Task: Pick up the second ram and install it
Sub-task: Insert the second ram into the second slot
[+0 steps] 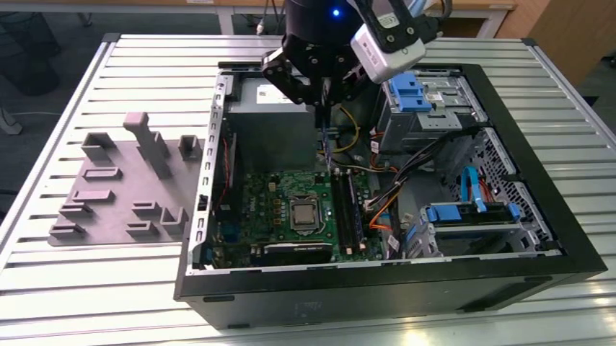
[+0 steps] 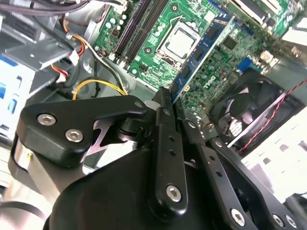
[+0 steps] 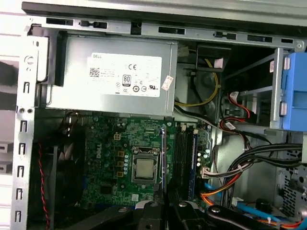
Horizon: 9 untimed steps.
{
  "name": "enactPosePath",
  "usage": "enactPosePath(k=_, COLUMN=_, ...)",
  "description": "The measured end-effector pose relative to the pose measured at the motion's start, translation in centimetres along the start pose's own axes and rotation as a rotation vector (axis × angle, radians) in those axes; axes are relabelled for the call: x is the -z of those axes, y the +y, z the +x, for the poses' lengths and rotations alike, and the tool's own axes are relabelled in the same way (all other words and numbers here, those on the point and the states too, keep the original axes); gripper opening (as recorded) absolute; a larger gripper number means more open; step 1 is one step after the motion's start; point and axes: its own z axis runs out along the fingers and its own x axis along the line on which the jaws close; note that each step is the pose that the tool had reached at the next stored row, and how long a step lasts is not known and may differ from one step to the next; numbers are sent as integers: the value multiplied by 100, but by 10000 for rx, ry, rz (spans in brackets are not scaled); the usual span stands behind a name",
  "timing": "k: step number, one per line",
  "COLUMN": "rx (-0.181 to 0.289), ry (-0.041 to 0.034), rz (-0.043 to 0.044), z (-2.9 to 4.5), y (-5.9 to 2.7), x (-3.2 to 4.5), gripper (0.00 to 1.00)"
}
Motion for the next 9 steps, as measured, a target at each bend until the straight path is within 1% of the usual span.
enactPosePath(k=6, rx=-1083, ry=2, rz=40, z=1, y=0, x=-16, gripper=14)
enactPosePath(k=7, rx=-1227, ry=1, rz=45, z=1, y=0, x=-20, gripper=14)
enactPosePath(k=9, rx=-1294, ry=6, rz=47, z=-9, y=0, x=-26, gripper=14)
